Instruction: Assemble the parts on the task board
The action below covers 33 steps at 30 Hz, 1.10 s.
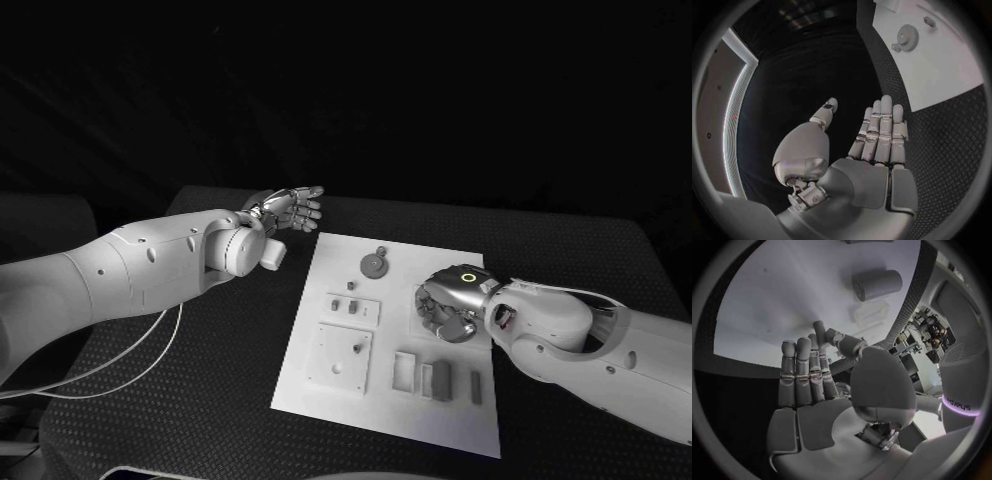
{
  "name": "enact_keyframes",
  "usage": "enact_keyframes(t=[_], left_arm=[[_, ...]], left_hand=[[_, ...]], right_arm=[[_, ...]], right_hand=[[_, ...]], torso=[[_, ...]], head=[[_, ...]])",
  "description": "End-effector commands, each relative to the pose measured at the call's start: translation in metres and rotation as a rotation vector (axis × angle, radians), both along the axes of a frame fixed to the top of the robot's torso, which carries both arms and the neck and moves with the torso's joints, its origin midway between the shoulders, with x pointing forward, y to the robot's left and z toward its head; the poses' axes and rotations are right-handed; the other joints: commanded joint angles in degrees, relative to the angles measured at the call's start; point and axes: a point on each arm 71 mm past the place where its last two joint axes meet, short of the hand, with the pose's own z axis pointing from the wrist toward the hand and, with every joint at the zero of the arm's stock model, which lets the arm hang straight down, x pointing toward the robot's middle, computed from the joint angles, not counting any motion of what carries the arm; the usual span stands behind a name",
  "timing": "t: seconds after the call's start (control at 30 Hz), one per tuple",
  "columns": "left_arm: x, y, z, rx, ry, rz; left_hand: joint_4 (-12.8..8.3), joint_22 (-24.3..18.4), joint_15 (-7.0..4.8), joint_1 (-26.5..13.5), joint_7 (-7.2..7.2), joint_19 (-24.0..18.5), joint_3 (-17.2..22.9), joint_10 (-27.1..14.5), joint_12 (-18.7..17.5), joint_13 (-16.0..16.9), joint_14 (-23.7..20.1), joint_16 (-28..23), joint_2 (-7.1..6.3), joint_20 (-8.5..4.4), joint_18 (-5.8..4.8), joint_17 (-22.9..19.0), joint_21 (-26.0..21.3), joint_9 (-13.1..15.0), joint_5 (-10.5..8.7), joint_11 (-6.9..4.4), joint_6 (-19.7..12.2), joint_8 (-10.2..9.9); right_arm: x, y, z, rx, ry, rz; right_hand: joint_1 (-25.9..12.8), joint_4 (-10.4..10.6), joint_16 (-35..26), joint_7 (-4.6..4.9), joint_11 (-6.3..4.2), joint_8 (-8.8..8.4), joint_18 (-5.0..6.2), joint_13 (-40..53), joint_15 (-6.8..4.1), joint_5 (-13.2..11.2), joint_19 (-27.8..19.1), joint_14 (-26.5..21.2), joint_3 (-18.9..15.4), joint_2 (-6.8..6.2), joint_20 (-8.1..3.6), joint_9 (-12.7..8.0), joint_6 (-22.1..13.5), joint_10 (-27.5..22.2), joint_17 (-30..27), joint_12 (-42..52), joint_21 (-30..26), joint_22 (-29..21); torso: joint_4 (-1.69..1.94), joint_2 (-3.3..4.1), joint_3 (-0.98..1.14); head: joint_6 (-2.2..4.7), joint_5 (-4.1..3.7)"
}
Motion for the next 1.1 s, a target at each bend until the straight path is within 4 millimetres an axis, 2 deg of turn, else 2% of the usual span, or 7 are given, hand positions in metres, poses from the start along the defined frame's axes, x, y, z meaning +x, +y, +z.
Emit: enact_keyframes(t=[0.03, 0.4, 0.5, 0.7, 0.8, 0.97, 1.1], left_arm=[[0.000, -0.003, 0.001, -0.011, -0.005, -0.014], [0.001, -0.003, 0.001, -0.010, -0.006, -0.012], [0.001, -0.003, 0.001, -0.010, -0.006, -0.013], [0.001, -0.003, 0.001, -0.011, -0.008, -0.013], [0.001, -0.002, 0.001, -0.011, -0.008, -0.012], [0.001, -0.002, 0.001, -0.010, -0.008, -0.010], [0.002, -0.005, 0.002, -0.013, -0.011, -0.013]], left_hand=[[0.0, 0.1, 0.00, -0.4, 0.09, -0.1, 0.3, 0.0, 0.2, -0.1, -0.1, -0.3, 0.24, 0.11, 0.76, 0.1, -0.3, -0.1, 0.05, -0.26, -0.2, 0.4], [0.0, 0.1, 0.01, -0.4, 0.08, -0.1, 0.3, 0.0, 0.2, -0.1, -0.1, -0.3, 0.27, 0.11, 0.76, 0.1, -0.3, -0.1, 0.05, -0.26, -0.2, 0.4], [0.0, 0.1, 0.01, -0.4, 0.08, -0.1, 0.3, 0.0, 0.2, -0.1, -0.1, -0.3, 0.28, 0.12, 0.76, 0.2, -0.3, -0.1, 0.04, -0.26, -0.2, 0.4], [0.1, 0.1, 0.03, -0.6, 0.07, -0.1, 0.3, -0.1, 0.2, -0.1, -0.1, -0.4, 0.25, 0.13, 0.74, 0.2, -0.3, -0.1, 0.00, -0.25, -0.2, 0.4], [0.1, 0.1, 0.03, -0.7, 0.07, -0.1, 0.2, -0.1, 0.2, -0.1, -0.1, -0.4, 0.26, 0.14, 0.74, 0.3, -0.3, -0.1, 0.00, -0.24, -0.2, 0.4], [0.1, 0.1, 0.03, -0.7, 0.07, -0.1, 0.2, -0.1, 0.2, -0.1, -0.1, -0.4, 0.26, 0.14, 0.73, 0.3, -0.3, -0.1, -0.01, -0.25, -0.3, 0.4], [0.1, 0.1, 0.03, -0.7, 0.06, -0.1, 0.2, -0.1, 0.2, -0.1, -0.1, -0.4, 0.26, 0.14, 0.73, 0.3, -0.3, -0.1, -0.01, -0.25, -0.3, 0.4]], right_arm=[[-0.003, 0.004, 0.003, 0.020, -0.040, 0.026], [-0.007, 0.004, 0.015, 0.047, -0.051, 0.034], [-0.002, 0.006, 0.028, 0.077, -0.024, 0.023], [0.001, 0.017, 0.051, 0.195, -0.039, 0.033], [-0.003, 0.028, 0.056, 0.253, -0.064, 0.070], [-0.009, 0.053, 0.062, 0.331, -0.073, 0.130], [-0.016, 0.074, 0.052, 0.341, -0.056, 0.170]], right_hand=[[0.8, 0.0, 0.4, -0.03, -0.13, 0.29, 1.23, 0.3, -0.45, 0.0, 0.7, 0.3, 0.7, 0.69, -0.13, 0.3, 0.8, 0.7, -0.2, 0.5, 0.3, 0.6], [0.9, 0.0, 0.8, -0.30, -0.49, 0.38, 1.23, 0.6, -0.83, 0.0, 1.9, 1.2, 1.4, 0.52, -0.62, 0.5, 1.5, 1.3, -0.8, 1.1, 0.6, 0.5], [0.9, 0.0, 0.8, -0.32, -0.51, 0.38, 1.23, 0.6, -0.86, 0.0, 1.9, 1.3, 1.4, 0.54, -0.66, 0.5, 1.5, 1.3, -0.8, 1.2, 0.6, 0.5], [0.8, 0.0, 0.9, -0.33, -0.53, 0.36, 1.23, 0.6, -0.88, 0.0, 2.0, 1.3, 1.4, 0.60, -0.70, 0.5, 1.6, 1.3, -0.9, 1.2, 0.6, 0.5], [0.8, -0.1, 0.9, -0.31, -0.54, 0.30, 1.23, 0.6, -0.92, 0.0, 2.2, 1.4, 1.5, 0.70, -0.78, 0.5, 1.5, 1.3, -1.0, 1.2, 0.7, 0.5], [0.7, -0.1, 0.9, -0.34, -0.60, 0.31, 1.23, 0.7, -0.99, 0.0, 2.5, 1.7, 1.5, 0.61, -0.92, 0.5, 1.6, 1.3, -1.2, 1.3, 0.7, 0.5], [0.7, -0.1, 0.9, -0.34, -0.60, 0.31, 1.23, 0.7, -0.99, 0.0, 2.5, 1.7, 1.5, 0.61, -0.92, 0.6, 1.6, 1.3, -1.2, 1.3, 0.7, 0.5]], torso=[[0.02, 0.01, -0.04], [0.09, -0.04, -0.09], [0.07, -0.07, -0.09], [-0.03, 0.05, -0.05], [0.07, -0.04, -0.16], [-0.08, 0.02, -0.15], [0.12, -0.06, -0.16]], head=[[-0.04, 0.05], [0.02, 0.33], [0.10, 0.45], [0.24, 1.41], [0.13, 1.73], [0.20, 2.35], [0.18, 2.83]])
